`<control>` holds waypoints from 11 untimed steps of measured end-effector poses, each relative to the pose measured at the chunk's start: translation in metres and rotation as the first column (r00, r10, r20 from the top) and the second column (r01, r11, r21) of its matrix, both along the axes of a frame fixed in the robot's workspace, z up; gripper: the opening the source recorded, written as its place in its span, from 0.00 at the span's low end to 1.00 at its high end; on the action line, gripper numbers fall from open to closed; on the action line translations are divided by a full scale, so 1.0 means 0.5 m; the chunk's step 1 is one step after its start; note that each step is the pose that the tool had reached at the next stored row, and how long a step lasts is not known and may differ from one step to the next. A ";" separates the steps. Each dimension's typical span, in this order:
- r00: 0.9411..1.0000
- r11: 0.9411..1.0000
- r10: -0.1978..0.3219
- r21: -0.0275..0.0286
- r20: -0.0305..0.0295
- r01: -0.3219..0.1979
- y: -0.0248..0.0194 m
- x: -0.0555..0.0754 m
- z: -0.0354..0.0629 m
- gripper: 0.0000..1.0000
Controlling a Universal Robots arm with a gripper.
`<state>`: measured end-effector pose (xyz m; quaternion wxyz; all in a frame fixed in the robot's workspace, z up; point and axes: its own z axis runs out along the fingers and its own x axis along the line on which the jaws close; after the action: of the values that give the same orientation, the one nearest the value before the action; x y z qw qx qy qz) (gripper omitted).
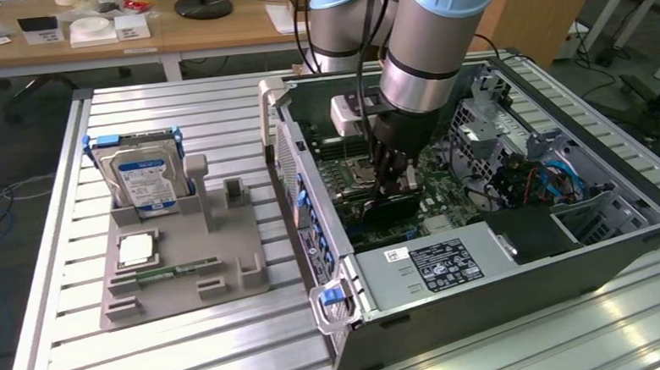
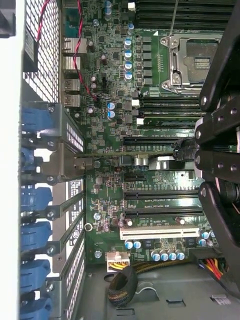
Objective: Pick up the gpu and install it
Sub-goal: 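Press down on the gpu until it lock into place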
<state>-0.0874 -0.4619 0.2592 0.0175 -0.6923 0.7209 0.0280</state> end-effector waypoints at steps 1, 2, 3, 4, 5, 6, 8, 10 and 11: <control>1.000 1.000 0.000 0.001 0.001 0.000 0.0003 0.000 0.002 0.11; 1.000 1.000 0.000 0.002 0.001 0.000 0.0004 0.000 0.005 0.11; 1.000 1.000 0.000 0.000 0.000 0.000 0.0001 0.000 0.011 0.11; 1.000 1.000 0.000 -0.001 0.000 0.000 -0.0001 0.000 0.017 0.11; 1.000 1.000 0.000 -0.001 0.000 0.000 -0.0001 0.000 0.022 0.11; 1.000 1.000 0.000 -0.002 0.000 0.000 -0.0002 0.000 0.027 0.11; 1.000 1.000 0.000 -0.002 0.000 0.000 -0.0002 0.000 0.037 0.11; 1.000 1.000 0.000 -0.004 0.000 0.000 -0.0002 0.000 0.048 0.11; 1.000 1.000 0.000 -0.005 0.000 0.000 -0.0001 0.000 0.053 0.11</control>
<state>-0.0873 -0.4619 0.2858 0.0158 -0.6924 0.7209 0.0264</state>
